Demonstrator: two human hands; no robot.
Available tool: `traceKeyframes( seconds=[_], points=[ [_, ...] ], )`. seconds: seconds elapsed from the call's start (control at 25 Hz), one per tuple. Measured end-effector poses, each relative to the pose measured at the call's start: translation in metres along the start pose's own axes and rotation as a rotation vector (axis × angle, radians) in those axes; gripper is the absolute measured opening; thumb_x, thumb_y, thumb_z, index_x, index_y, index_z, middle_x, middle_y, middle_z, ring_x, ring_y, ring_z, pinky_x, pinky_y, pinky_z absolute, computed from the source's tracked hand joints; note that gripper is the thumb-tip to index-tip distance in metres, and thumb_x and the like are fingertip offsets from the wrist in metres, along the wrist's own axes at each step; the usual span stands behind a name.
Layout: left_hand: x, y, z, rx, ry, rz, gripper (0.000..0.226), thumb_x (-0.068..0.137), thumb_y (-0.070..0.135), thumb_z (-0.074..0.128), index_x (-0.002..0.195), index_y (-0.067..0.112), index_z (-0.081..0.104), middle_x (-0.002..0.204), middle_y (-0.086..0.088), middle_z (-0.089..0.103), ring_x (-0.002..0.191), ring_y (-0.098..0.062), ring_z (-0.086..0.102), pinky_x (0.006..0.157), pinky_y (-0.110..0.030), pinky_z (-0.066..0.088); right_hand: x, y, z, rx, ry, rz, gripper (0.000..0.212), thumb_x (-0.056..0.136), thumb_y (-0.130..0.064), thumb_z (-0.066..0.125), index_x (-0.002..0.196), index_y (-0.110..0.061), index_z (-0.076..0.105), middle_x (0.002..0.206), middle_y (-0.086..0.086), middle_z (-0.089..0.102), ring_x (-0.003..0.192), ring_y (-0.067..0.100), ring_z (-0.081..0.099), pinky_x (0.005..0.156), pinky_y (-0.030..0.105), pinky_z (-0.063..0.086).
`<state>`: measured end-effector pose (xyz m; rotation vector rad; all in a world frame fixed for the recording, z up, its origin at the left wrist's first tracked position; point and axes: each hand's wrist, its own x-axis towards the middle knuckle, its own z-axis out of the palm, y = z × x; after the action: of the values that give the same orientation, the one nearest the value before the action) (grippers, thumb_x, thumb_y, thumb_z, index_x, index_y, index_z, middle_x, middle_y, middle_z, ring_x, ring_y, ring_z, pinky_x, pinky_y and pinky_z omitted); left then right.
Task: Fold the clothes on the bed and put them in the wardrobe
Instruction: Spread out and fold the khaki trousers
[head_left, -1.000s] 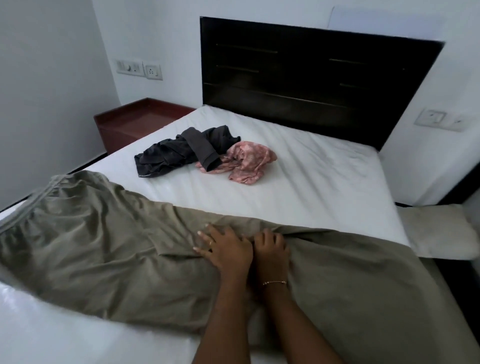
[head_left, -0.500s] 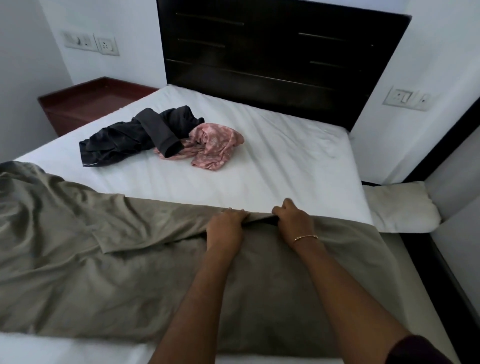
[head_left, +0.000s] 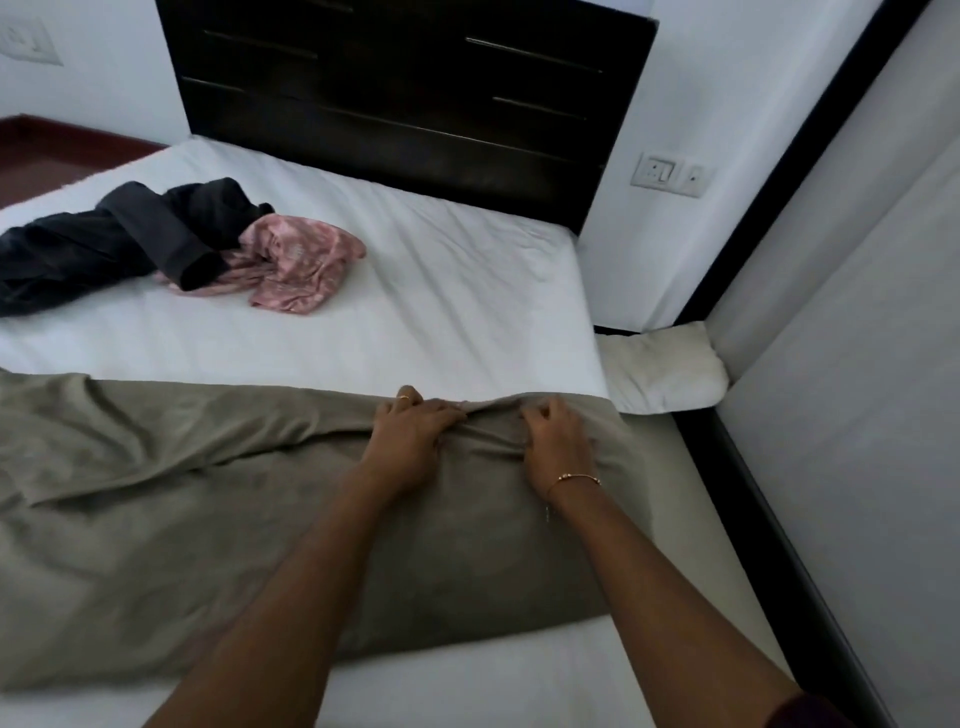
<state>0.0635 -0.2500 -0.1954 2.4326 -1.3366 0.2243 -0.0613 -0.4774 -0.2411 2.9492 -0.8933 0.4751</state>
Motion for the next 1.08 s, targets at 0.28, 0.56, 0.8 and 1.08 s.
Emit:
traceKeyframes(
  seconds=[0.28,0.56,0.8,1.08],
  points=[
    [0.000,-0.003,-0.004,-0.054,0.128,-0.210,0.025,0.090,0.015,0.066,0.112,0.022,0.076,0.090,-0.002,0.058,0.083,-0.029,0.057,0.071,-0.040,0.048,0.046,-0.080,-0.039,0.087,-0.356,-0.342,0.070,0.113,-0.008,0.071,0.170,-0.047,0.073,0.175,-0.011,0.072,0.175,0.038,0.040,0.136,0.069,0.055],
    [0.007,0.008,-0.026,-0.098,0.173,-0.223,0.036,0.076,-0.005,0.061,0.098,0.021,0.073,0.094,0.000,0.055,0.087,-0.025,0.050,0.070,-0.039,0.046,0.067,-0.076,-0.115,-0.186,-0.560,-0.356,0.036,0.113,-0.060,0.079,0.128,-0.035,0.099,0.147,0.003,0.081,0.156,0.036,0.044,0.140,0.062,0.046],
    [0.006,0.011,-0.031,-0.071,0.172,-0.254,0.046,0.069,-0.012,0.056,0.101,0.020,0.070,0.099,-0.001,0.054,0.092,-0.027,0.049,0.069,-0.039,0.046,0.075,0.015,-0.141,-0.305,-0.623,-0.172,0.081,0.093,-0.111,0.070,0.128,-0.042,0.095,0.166,0.002,0.062,0.162,0.037,0.037,0.145,0.065,0.041],
    [0.005,0.020,-0.033,-0.043,0.207,-0.184,0.049,0.064,-0.018,0.053,0.098,0.016,0.066,0.098,-0.002,0.052,0.089,-0.026,0.045,0.066,-0.040,0.045,0.093,0.114,-0.139,-0.467,-0.459,0.025,0.091,0.091,-0.107,0.076,0.147,-0.037,0.094,0.166,0.005,0.059,0.162,0.037,0.037,0.139,0.066,0.048]
  ],
)
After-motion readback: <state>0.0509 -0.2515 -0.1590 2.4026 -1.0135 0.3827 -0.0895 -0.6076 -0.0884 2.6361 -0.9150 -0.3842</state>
